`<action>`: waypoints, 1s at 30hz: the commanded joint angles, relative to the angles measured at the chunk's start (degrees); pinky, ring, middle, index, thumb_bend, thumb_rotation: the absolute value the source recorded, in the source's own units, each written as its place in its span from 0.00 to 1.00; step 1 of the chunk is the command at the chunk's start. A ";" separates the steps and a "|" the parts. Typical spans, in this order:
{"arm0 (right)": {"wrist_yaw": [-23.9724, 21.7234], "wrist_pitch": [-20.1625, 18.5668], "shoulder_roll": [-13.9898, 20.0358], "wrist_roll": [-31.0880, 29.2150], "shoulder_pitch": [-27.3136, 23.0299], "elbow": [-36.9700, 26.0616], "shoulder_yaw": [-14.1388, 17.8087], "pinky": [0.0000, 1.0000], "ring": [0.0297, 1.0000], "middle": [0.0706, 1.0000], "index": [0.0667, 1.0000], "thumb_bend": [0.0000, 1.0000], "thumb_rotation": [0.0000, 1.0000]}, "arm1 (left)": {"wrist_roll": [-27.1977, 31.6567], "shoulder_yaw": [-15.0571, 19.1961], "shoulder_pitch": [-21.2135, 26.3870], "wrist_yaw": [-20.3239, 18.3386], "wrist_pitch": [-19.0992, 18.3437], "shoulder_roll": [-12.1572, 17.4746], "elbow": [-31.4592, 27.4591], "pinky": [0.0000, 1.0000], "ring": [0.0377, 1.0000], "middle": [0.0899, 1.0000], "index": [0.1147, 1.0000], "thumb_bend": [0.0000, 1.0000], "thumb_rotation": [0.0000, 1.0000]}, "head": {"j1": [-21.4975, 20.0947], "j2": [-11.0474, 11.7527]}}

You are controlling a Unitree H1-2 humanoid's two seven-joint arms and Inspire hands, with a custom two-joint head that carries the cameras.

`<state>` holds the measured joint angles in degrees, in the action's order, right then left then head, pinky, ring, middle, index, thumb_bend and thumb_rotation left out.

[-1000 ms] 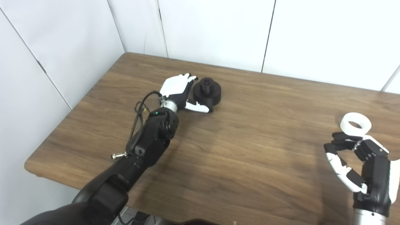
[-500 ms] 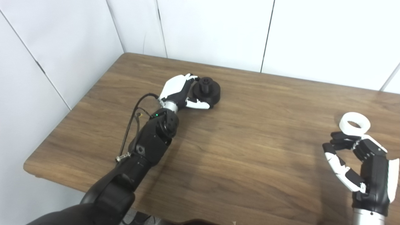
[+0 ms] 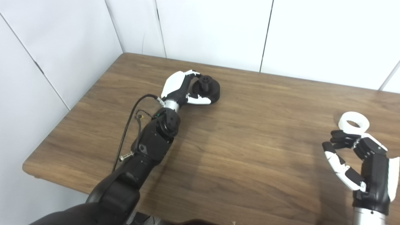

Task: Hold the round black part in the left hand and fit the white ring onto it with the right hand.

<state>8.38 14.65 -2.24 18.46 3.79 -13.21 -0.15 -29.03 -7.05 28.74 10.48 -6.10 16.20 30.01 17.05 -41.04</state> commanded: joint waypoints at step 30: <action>0.25 0.54 0.27 0.46 2.12 -2.47 -0.05 0.45 0.51 0.54 0.46 0.50 0.16 | 1.09 -3.77 -3.72 -0.50 0.44 -1.59 -3.84 0.81 0.92 0.88 0.55 0.86 0.18 | -0.25 -0.50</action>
<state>8.38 14.39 -2.26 18.75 3.83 -13.74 -0.14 -26.83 -9.55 26.20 11.31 -5.50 14.57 26.49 16.79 -41.48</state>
